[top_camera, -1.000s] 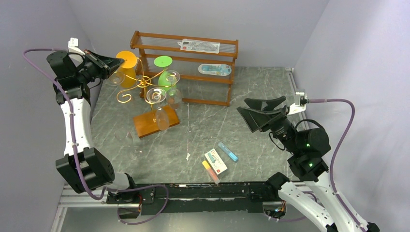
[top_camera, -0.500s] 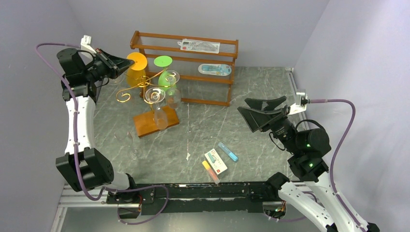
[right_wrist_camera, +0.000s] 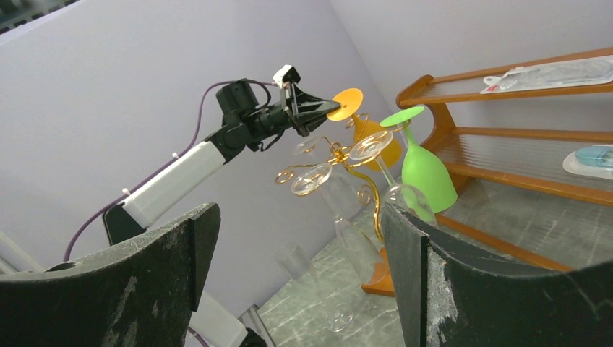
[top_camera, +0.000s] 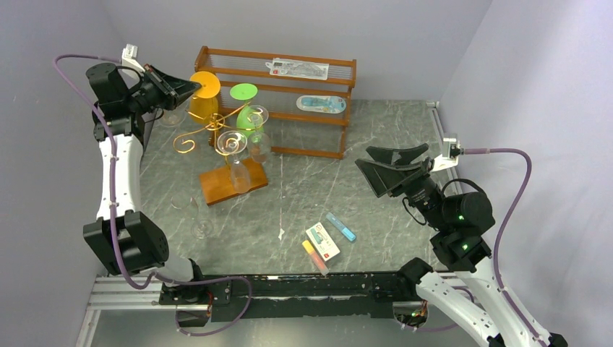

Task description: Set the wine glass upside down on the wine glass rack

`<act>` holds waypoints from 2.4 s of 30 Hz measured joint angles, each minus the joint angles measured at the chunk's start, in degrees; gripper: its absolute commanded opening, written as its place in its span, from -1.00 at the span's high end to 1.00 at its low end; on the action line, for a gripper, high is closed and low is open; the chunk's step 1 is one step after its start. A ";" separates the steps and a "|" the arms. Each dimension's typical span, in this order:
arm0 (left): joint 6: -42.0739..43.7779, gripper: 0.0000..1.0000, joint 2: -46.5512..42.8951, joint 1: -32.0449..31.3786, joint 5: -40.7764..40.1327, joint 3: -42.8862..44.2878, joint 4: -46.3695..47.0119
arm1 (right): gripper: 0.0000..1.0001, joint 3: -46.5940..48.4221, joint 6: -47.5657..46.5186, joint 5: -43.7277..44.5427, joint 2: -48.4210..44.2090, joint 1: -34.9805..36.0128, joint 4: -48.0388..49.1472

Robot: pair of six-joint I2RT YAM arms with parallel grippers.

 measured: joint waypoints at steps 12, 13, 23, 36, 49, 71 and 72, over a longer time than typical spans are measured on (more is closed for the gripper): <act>-1.46 0.90 3.78 -0.09 -1.86 2.58 0.42 | -0.71 0.00 -0.04 0.28 0.13 0.00 -0.07; -1.49 0.90 4.00 -0.09 -2.10 2.69 0.50 | -0.71 0.00 -0.04 0.28 0.28 0.00 -0.04; 0.33 0.90 4.94 -0.07 -4.61 4.00 -0.37 | -0.71 0.00 -0.04 0.26 1.20 0.00 0.00; 7.30 0.74 4.94 0.96 -7.69 7.78 -9.05 | -0.71 0.00 -0.02 0.26 1.25 0.00 -0.02; 15.08 0.33 4.98 2.58 -10.86 8.33 -15.19 | -0.70 0.00 0.26 0.24 1.29 0.00 -0.02; 29.97 -0.67 -9.31 2.05 -20.06 12.33 -21.73 | -0.60 8.74 -0.70 -5.25 17.49 0.00 -6.51; 30.71 -0.69 -11.74 1.60 -20.24 11.45 -21.44 | -0.61 9.05 -0.98 -5.90 18.69 0.07 -6.80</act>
